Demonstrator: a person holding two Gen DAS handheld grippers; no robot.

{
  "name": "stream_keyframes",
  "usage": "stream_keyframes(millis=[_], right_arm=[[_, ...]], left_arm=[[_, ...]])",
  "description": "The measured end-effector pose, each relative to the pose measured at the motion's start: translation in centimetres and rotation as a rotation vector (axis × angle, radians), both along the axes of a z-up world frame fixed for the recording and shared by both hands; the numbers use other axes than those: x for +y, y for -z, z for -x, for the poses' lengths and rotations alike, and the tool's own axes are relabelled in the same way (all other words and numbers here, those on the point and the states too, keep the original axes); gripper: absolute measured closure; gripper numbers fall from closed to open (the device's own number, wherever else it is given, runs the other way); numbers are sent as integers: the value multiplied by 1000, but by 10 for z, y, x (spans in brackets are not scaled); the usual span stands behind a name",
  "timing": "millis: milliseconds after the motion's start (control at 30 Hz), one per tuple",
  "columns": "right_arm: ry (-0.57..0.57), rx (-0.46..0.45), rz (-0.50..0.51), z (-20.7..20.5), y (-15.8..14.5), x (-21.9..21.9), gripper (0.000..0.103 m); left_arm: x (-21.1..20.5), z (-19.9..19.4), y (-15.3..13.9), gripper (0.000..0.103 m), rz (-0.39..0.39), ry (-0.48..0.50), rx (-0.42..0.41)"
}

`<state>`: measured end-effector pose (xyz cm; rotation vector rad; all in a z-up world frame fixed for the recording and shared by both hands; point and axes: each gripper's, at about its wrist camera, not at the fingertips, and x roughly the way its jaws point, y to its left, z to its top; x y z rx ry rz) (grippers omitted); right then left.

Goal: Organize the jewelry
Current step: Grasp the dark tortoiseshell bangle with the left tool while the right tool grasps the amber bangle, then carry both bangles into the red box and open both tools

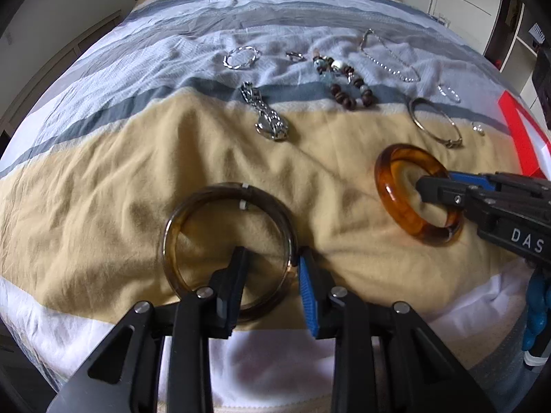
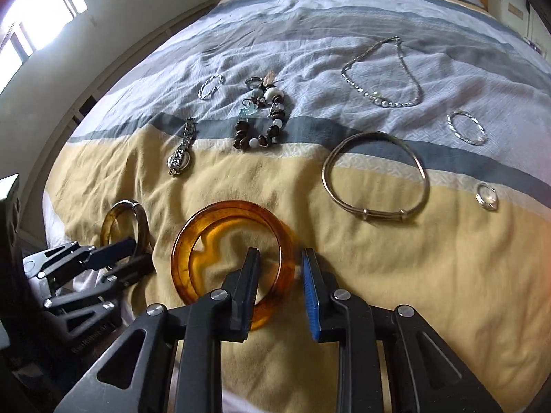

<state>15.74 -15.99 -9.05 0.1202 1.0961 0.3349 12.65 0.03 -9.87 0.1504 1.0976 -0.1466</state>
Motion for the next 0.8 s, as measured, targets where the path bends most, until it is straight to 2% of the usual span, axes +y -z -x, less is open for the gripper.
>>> stream_keyframes(millis=[100, 167, 200, 267, 433, 567, 800], right_arm=[[-17, -7, 35, -2, 6, 7, 81], [-21, -15, 41, -2, 7, 9, 87], [-17, -17, 38, -2, 6, 7, 91], [-6, -26, 16, 0, 2, 3, 92], [17, -81, -19, 24, -21, -12, 93], [44, -133, -28, 50, -48, -28, 93], [134, -228, -23, 97, -87, -86, 93]], left_arm=[[-4, 0, 1, 78, -19, 4, -13], [-4, 2, 0, 83, -23, 7, -23], [-5, 3, -1, 89, -27, 7, -26], [-5, 5, -6, 95, -32, 6, -32], [-3, 16, -24, 96, -5, -23, -44], [-10, 32, -50, 96, 8, -18, -86], [-62, 57, -106, 96, 58, 88, -171]])
